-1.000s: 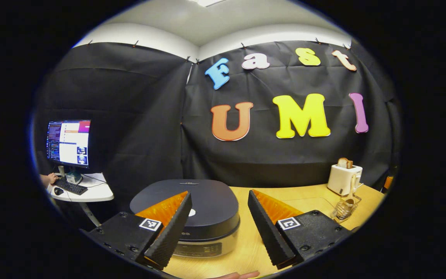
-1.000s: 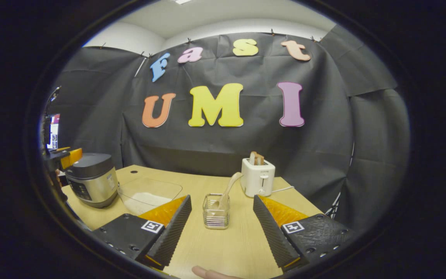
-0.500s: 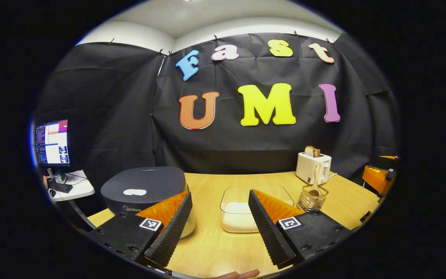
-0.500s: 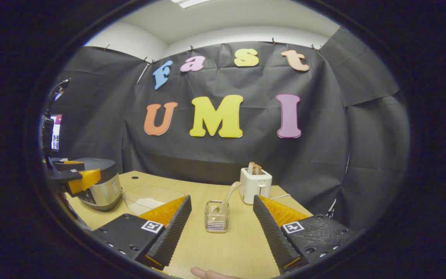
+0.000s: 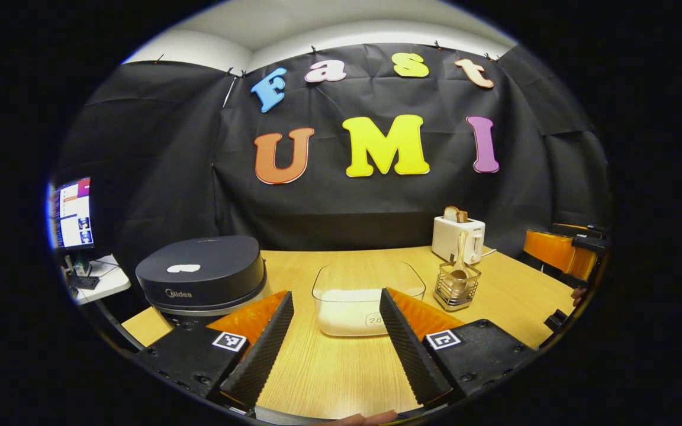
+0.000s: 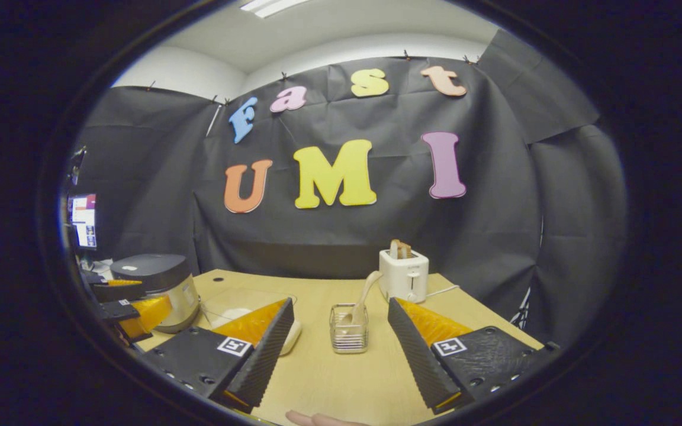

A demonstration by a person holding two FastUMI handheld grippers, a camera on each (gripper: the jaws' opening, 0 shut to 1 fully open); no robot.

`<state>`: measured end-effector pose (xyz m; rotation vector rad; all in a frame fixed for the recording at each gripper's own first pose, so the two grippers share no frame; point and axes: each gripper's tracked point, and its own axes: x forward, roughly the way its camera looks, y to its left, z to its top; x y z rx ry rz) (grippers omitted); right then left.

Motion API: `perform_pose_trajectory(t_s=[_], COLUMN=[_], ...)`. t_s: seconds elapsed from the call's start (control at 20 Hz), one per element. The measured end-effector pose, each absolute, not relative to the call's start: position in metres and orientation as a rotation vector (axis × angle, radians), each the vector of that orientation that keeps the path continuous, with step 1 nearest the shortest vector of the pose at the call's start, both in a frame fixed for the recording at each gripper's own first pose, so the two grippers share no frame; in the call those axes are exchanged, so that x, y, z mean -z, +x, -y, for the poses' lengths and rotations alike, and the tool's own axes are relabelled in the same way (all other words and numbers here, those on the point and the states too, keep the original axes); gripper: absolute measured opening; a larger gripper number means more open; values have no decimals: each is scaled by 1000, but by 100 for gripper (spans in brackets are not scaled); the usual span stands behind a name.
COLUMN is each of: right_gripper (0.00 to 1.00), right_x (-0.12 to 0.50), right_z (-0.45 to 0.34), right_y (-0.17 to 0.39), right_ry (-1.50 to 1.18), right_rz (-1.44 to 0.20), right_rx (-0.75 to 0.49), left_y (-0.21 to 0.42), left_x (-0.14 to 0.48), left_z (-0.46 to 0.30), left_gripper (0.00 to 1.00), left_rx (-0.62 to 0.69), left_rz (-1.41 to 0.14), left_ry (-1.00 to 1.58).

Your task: Close the left gripper, press the button to open the rice cooker; take a wooden spoon from the chopstick holder with the right hand, scoop a spoonful of rice and pour it into the rice cooker, then put the wooden spoon back into the chopstick holder.

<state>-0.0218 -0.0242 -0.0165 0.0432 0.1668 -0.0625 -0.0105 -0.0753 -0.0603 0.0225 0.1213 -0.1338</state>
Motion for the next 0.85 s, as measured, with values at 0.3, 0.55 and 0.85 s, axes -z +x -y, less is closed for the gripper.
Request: perform_pose_trajectory(t_s=[0.3,0.55,0.85], right_gripper=[92,92,96], right_x=[22,26,20], right_z=[19,19,12], right_y=[-23,-21,-21], right_ry=[52,22,-19], right_rz=[-202,-229,-210], right_rx=[40,71,68], left_y=[-18,-20,-18], left_x=[54,54,53], left_z=[75,83,69], left_gripper=[94,95,97], left_rx=[130,180,152], left_rz=[-119,-148,-156], left_ry=[37,-32,-57])
